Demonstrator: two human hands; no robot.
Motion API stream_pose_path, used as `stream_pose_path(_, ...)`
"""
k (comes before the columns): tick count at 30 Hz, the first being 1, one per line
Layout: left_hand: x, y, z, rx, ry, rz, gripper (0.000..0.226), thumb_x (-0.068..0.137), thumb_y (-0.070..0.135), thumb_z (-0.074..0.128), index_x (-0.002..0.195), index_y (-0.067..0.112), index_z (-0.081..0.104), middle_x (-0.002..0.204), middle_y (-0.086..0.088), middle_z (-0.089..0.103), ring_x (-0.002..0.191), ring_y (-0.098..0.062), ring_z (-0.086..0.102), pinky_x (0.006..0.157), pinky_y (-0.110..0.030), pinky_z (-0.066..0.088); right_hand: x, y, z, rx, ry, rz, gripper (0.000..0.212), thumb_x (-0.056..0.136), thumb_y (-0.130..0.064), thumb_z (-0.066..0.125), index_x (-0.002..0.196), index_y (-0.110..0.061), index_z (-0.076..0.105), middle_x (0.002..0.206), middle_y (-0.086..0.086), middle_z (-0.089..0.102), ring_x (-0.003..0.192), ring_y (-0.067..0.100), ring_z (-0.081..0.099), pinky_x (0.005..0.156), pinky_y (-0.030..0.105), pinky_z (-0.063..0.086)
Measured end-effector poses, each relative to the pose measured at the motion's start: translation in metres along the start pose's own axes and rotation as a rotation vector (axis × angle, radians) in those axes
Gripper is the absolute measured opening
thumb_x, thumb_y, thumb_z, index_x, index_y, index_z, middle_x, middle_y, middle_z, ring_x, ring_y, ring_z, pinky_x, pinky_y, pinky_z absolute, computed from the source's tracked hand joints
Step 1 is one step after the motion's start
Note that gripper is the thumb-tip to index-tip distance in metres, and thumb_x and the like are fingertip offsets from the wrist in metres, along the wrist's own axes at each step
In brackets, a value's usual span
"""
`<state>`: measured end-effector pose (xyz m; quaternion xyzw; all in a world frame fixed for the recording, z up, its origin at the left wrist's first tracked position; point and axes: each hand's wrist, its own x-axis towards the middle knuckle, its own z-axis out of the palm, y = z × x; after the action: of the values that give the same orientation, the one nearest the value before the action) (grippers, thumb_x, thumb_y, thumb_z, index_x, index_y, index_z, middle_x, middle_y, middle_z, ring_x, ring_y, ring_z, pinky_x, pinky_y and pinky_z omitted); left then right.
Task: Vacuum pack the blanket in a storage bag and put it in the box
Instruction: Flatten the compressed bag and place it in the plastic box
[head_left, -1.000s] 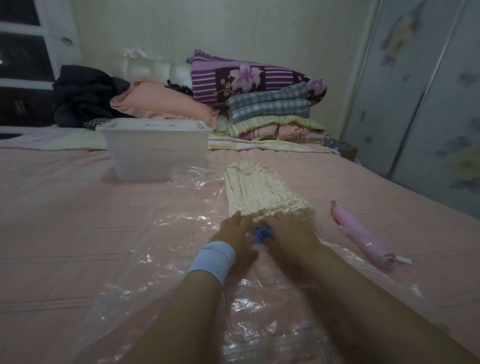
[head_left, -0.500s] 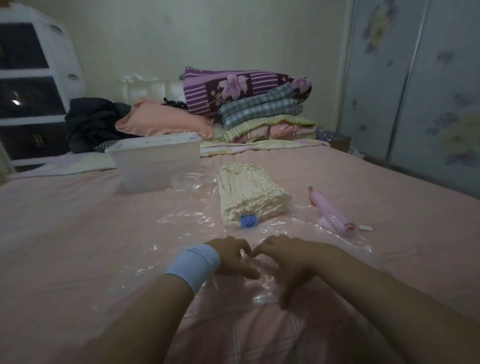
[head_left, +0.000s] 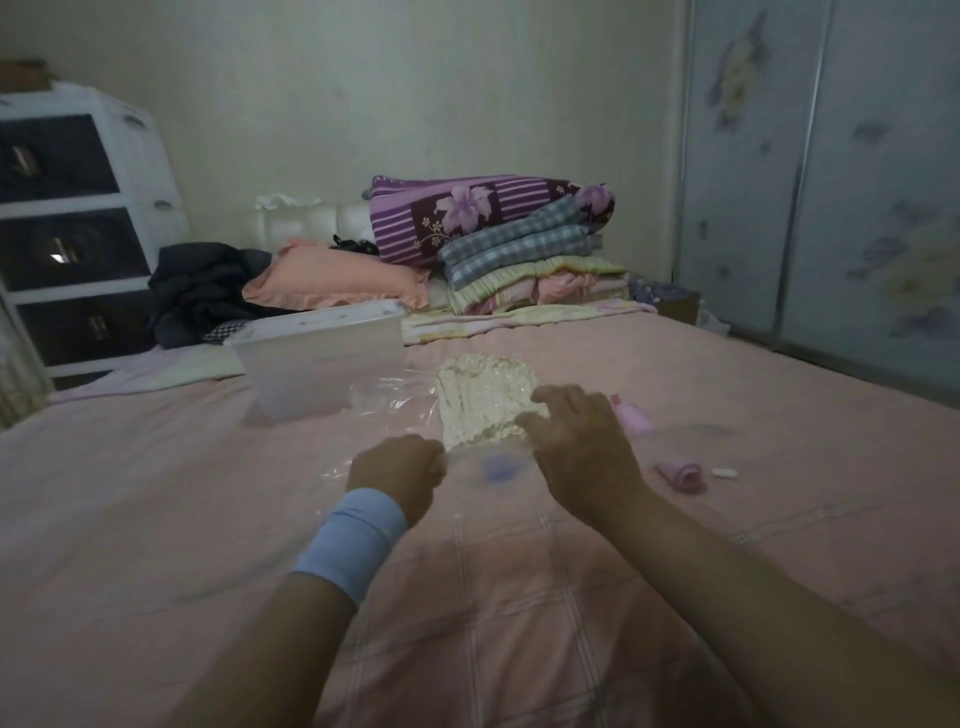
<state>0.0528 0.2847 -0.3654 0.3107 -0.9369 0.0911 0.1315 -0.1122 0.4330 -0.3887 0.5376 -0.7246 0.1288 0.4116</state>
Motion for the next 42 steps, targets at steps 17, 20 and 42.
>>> stream_pose_path(17, 0.105, 0.002, 0.042, 0.084, 0.82, 0.069, 0.061, 0.068, 0.004, 0.055, 0.126, 0.021, 0.058, 0.137, -0.01, 0.05, 0.129, -0.033, 0.039, 0.111, -0.051, 0.024, 0.038, 0.022, 0.127, 0.118, -0.621, 0.039, 0.073, 0.095, -0.049, 0.048, 0.159, -0.037, 0.014, 0.169, -0.004, 0.0, 0.155, 0.019, -0.006, 0.118, 0.059, -0.01)
stream_pose_path(20, 0.099, 0.009, 0.078, 0.126, 0.867, 0.412, 0.038, 0.077, 0.008, 0.045, 0.108, 0.02, 0.065, 0.118, -0.007, 0.062, 0.111, -0.029, 0.05, 0.096, -0.042, 0.036, 0.045, 0.026, 0.145, 0.119, -0.585, 0.067, 0.062, 0.1, -0.047, 0.041, 0.157, -0.037, 0.019, 0.168, -0.006, 0.013, 0.155, 0.017, 0.003, 0.118, 0.061, -0.008)
stream_pose_path(42, 0.126, -0.061, 0.154, 0.02, -0.282, -0.166, 0.081, 0.078, 0.086, 0.005, 0.15, 0.049, -0.001, 0.162, 0.013, -0.005, 0.15, -0.025, -0.007, 0.106, -0.071, -0.012, 0.054, 0.052, 0.193, 0.384, -0.576, 0.216, 0.092, 0.067, -0.072, 0.022, 0.155, -0.046, 0.019, 0.166, -0.013, 0.017, 0.153, 0.008, 0.008, 0.119, 0.056, 0.014)
